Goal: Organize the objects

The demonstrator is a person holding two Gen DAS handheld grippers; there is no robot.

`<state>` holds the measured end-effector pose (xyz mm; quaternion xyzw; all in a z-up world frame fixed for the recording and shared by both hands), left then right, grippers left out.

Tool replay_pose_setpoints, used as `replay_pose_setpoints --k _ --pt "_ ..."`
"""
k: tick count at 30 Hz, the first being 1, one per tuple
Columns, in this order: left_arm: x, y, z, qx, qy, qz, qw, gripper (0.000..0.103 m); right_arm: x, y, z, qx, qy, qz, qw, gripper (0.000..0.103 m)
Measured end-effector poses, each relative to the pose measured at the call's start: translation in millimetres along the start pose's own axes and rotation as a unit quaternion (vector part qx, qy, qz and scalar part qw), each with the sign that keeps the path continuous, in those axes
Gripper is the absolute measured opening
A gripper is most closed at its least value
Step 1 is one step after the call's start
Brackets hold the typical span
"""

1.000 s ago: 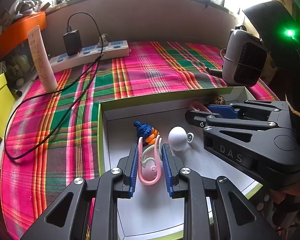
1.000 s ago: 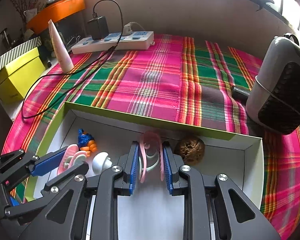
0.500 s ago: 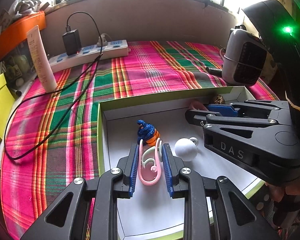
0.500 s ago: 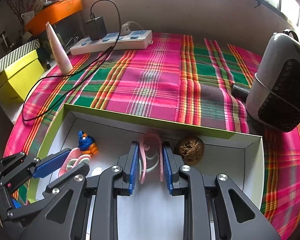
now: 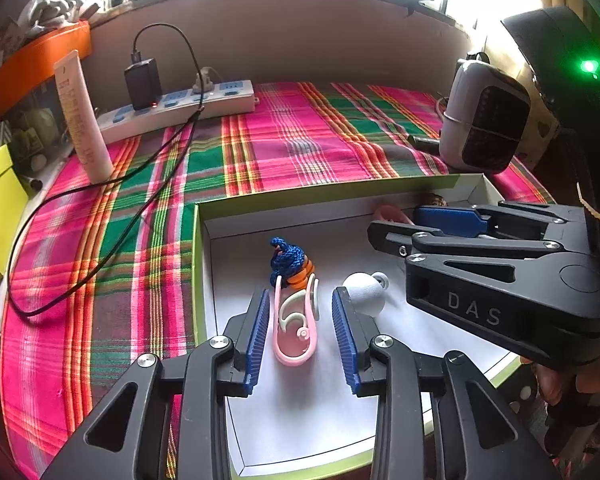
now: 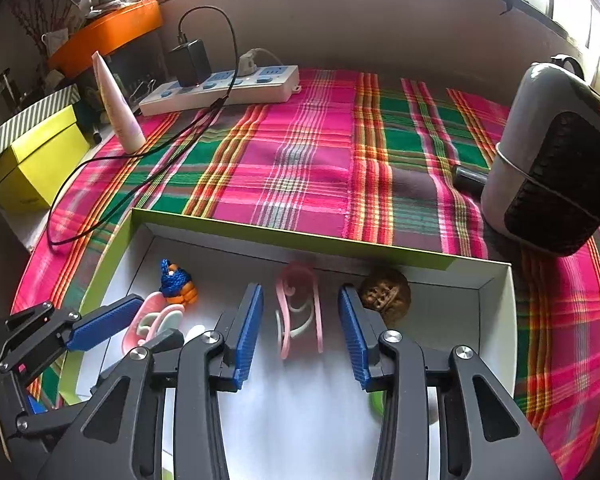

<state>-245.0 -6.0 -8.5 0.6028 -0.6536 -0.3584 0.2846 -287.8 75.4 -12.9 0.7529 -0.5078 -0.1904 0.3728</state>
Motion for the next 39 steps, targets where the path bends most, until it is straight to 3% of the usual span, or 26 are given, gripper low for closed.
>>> replay_pose_setpoints --k 19,39 --pt "1.1 0.3 -32.8 -0.019 0.012 -0.001 0.9997 0.04 2.5 -3.5 -39.7 -0.036 0.012 0.019 0.999 0.04" --pt "-5.5 -7.6 -72.8 -0.039 0.01 -0.004 0.9992 0.041 -4.2 -27.5 -88.8 -0.071 0.01 0.042 0.997 0.04"
Point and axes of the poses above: each gripper's, at about its wrist camera, not at the fingertips, and z roughly the way its jaws point, x to its left, y to its top, the point moved 4 cm from there along z, roughly the way its jaws point, and after that the axes turned 15 degrees about -x, right-handed, at the moved point
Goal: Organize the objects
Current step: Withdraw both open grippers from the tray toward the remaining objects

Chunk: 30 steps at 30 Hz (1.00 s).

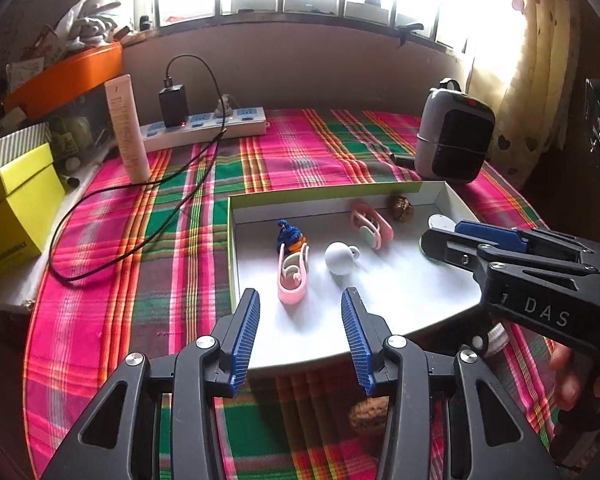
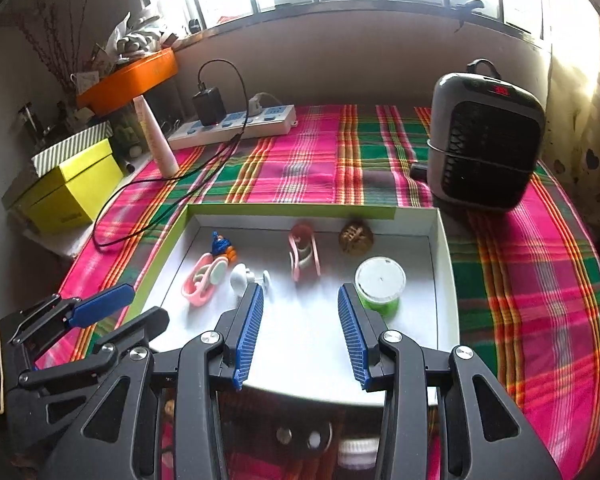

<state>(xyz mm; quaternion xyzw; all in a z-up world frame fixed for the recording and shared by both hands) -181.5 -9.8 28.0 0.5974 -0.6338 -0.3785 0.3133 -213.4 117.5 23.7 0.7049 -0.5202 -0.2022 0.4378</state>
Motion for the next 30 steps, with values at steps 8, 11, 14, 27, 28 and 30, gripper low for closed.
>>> replay_pose_setpoints --k 8,11,14,27,28,30 --pt "-4.6 -6.1 -17.9 -0.007 -0.005 0.001 1.0 0.041 -6.2 -8.9 -23.0 -0.013 -0.008 0.003 1.0 0.04" --pt "-7.2 -9.3 -22.2 -0.007 -0.008 0.0 0.9999 0.041 -7.5 -13.1 -29.2 -0.016 -0.015 -0.005 1.0 0.04" --pt "-10.0 -14.3 -26.8 -0.007 -0.011 0.002 0.9999 0.041 -9.9 -17.8 -34.1 -0.016 -0.015 -0.002 1.0 0.04" --pt "-17.4 -31.0 -37.9 -0.004 -0.013 0.013 0.9998 0.041 -14.1 -40.9 -53.4 -0.018 -0.02 -0.007 1.0 0.04" --pt "-17.9 -32.2 -38.8 -0.004 -0.013 0.014 0.9998 0.041 -14.7 -42.7 -54.3 -0.018 -0.02 -0.008 1.0 0.04" --pt "-19.4 -35.0 -40.8 -0.005 -0.012 0.02 0.9997 0.041 -15.9 -45.9 -55.5 -0.016 -0.019 -0.007 1.0 0.04"
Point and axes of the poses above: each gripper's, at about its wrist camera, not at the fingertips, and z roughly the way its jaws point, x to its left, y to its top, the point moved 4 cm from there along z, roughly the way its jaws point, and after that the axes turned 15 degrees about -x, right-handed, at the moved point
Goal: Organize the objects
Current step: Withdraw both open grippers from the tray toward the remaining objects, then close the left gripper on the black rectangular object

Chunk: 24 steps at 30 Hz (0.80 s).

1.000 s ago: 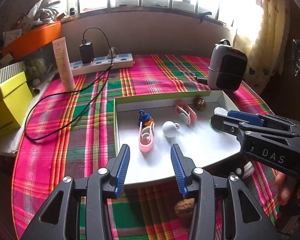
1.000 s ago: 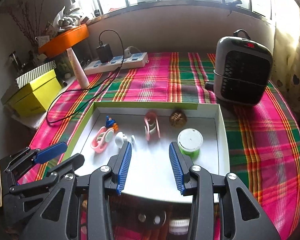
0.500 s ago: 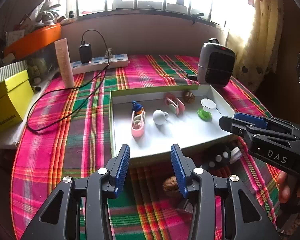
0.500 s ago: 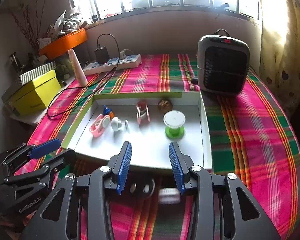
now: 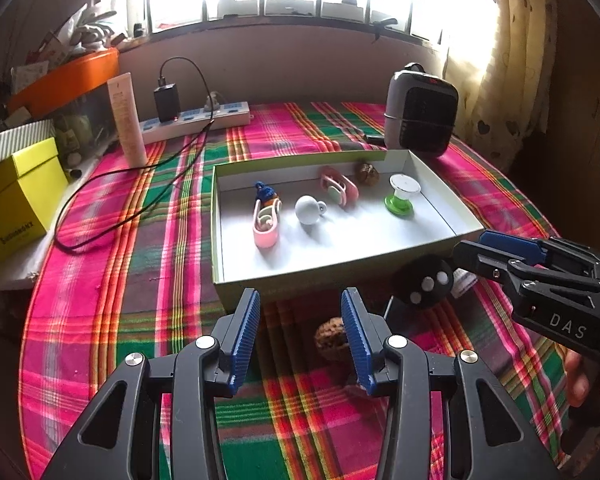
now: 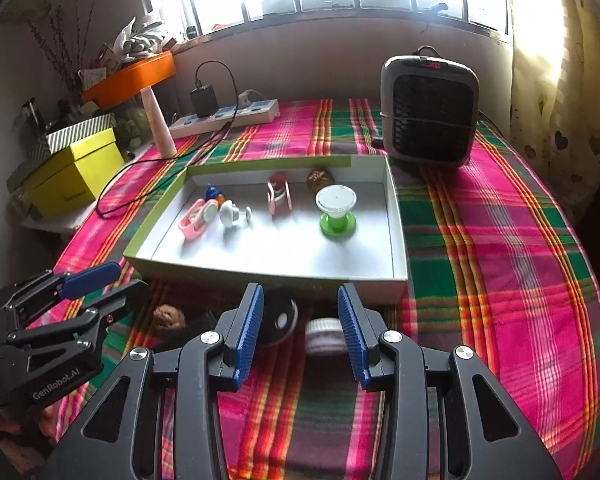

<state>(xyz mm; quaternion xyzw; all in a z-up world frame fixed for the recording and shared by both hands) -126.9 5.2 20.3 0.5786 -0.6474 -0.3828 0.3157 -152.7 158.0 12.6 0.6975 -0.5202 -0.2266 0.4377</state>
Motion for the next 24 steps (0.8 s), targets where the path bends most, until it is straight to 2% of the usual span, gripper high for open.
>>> replay_pose_setpoints --k 7,12,16,24 --pt "-9.5 -12.4 -4.8 0.005 -0.016 0.008 0.9998 0.041 -7.6 -13.5 -4.7 0.006 -0.001 0.004 1.0 0.04" --pt "-14.4 -19.2 -8.7 0.013 -0.055 -0.006 0.9984 0.041 -13.3 -18.7 -9.2 0.006 -0.007 0.007 1.0 0.04" --pt "-23.2 -20.9 -10.4 0.012 -0.072 0.0 0.9973 0.041 -16.9 -21.5 -10.4 0.006 -0.007 0.014 1.0 0.04" --pt "-34.3 -29.1 0.8 0.034 -0.083 0.006 0.996 0.041 -21.7 -26.2 -10.2 0.01 -0.01 0.018 1.0 0.04"
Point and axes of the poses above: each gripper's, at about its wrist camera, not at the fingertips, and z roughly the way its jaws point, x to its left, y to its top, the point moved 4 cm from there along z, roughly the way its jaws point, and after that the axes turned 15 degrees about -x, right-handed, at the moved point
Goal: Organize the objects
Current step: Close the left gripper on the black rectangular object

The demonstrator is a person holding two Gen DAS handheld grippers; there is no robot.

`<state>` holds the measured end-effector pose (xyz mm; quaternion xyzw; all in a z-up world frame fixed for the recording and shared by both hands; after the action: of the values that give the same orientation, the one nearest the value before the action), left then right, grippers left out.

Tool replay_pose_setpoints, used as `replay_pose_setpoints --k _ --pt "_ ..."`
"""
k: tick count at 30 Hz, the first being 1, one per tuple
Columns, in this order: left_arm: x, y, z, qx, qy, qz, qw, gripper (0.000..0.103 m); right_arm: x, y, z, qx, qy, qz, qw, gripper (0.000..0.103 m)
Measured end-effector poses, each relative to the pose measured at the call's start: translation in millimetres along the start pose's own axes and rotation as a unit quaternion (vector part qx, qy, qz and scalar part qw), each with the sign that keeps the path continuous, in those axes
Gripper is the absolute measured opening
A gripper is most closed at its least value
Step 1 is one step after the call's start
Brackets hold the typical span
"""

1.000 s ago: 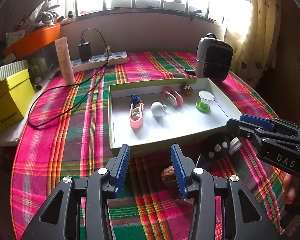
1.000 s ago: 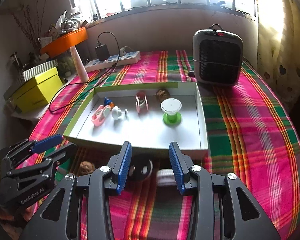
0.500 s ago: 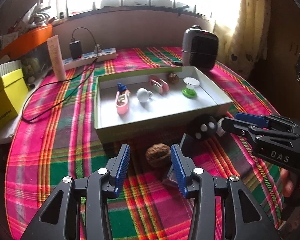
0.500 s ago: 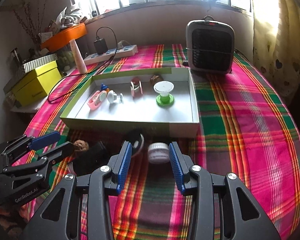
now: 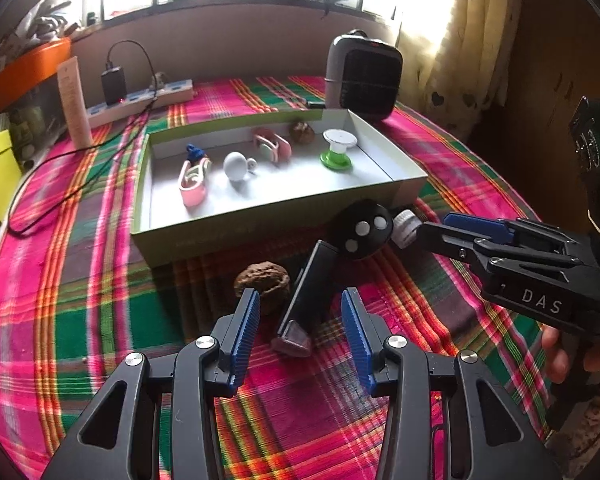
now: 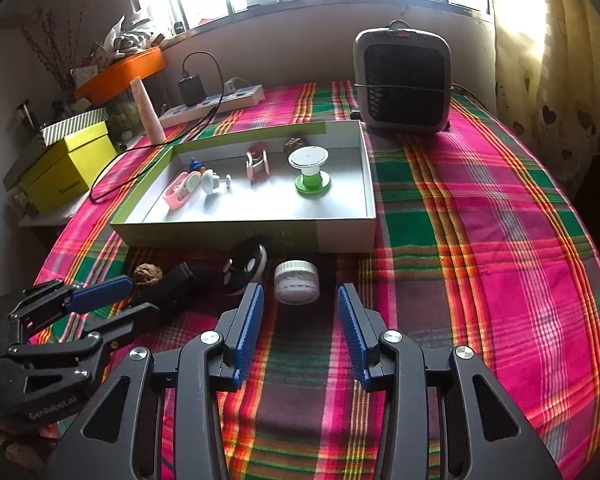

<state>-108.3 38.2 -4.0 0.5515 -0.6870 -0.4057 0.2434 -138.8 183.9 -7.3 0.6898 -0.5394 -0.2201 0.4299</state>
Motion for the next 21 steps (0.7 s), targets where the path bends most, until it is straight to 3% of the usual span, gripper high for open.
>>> replay_pose_setpoints --k 12,21 --pt "1.6 -5.8 14.2 0.02 0.011 -0.013 0.9997 0.041 -1.5 -4.0 1.3 0.005 0.001 0.003 1.0 0.04" --pt "4.4 -7.5 11.6 0.019 0.004 -0.033 0.9993 0.023 -2.6 -5.1 2.6 0.007 -0.001 0.006 1.0 0.04"
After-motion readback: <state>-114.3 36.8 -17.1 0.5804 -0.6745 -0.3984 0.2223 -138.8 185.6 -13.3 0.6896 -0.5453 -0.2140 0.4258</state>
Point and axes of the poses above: each gripper's, at about its wrist camera, not at the fingertips, and z roughly the way its jaws point, x to its left, y to its top, the point moved 4 cm from there along z, roughly the way its jaws point, and after that the axes turned 15 degrees about -x, right-handed, at the moved point
